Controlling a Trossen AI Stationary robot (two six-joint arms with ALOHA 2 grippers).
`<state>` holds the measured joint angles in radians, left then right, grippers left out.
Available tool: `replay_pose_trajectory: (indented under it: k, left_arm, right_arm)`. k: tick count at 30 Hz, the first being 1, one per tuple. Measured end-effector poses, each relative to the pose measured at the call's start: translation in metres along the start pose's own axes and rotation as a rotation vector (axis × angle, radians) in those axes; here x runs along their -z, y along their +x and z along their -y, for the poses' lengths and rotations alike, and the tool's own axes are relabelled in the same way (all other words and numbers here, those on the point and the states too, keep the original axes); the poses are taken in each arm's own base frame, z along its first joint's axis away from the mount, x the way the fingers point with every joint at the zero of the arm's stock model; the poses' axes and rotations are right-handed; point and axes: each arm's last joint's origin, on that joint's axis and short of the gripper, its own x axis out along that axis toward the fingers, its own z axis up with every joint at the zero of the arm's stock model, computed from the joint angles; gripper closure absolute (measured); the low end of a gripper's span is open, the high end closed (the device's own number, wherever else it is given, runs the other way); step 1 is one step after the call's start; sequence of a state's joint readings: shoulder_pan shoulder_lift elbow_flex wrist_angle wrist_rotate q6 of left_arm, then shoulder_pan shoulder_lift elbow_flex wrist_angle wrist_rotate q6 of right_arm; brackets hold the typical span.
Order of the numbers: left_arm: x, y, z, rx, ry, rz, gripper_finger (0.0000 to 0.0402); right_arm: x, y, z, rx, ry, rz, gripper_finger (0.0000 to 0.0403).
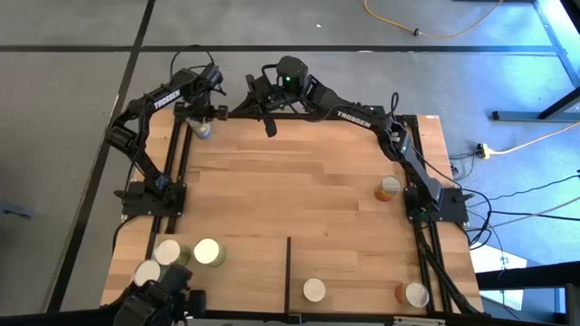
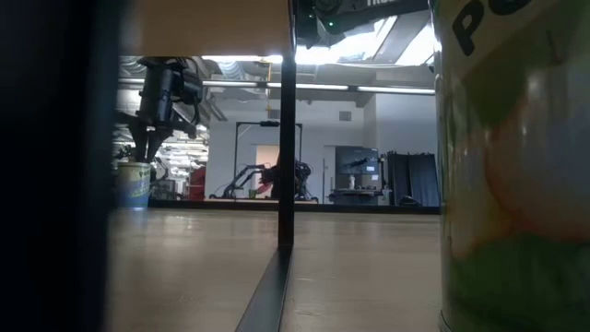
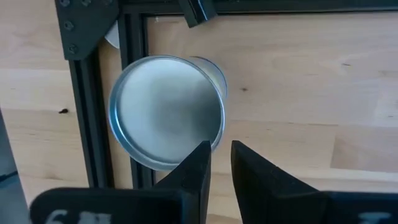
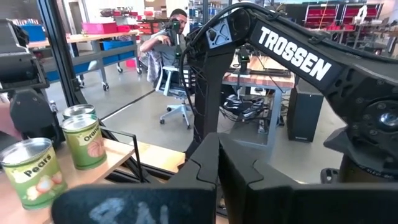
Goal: Pick and place cans onto a shelf
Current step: Put the canned peas on the shelf
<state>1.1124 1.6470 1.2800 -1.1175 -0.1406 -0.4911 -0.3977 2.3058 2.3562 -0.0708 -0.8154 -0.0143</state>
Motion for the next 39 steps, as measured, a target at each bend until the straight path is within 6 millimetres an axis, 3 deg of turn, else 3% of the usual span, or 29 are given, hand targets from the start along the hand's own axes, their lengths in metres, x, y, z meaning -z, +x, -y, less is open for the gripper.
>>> replay_pose_trajectory:
  k: [6,10,15,20,25,33,39]
  left_arm:
    - [0.007,-0.002,-0.003,0.009,-0.007,-0.077,0.0348]
    - [0.019,-0.017,-0.004,0.060,-0.006,-0.098,0.0349]
    - [0.044,-0.039,-0.003,0.053,0.058,-0.134,0.0359]
    - [0.067,-0.045,0.013,0.010,0.147,-0.190,0.0372]
    - [0.090,-0.032,0.028,-0.028,0.212,-0.227,0.0395]
    - [0.123,0.000,0.032,-0.062,0.253,-0.376,0.0401]
    - [0.127,0.028,0.035,0.004,0.219,-0.330,0.0401]
  right_arm:
    - [0.000,0.000,0.000,-0.025,0.011,0.000,0.0393]
    - [0.000,-0.001,-0.001,-0.043,0.010,0.000,0.0393]
    - [0.000,-0.001,-0.001,-0.043,0.010,-0.001,0.0393]
    - [0.000,0.000,-0.001,-0.043,0.008,-0.001,0.0393]
    - [0.001,0.000,0.000,-0.043,0.009,-0.001,0.0393]
    - [0.001,0.001,-0.003,-0.086,0.012,-0.001,0.0393]
    - [0.001,0.001,-0.003,-0.089,0.008,-0.001,0.0393]
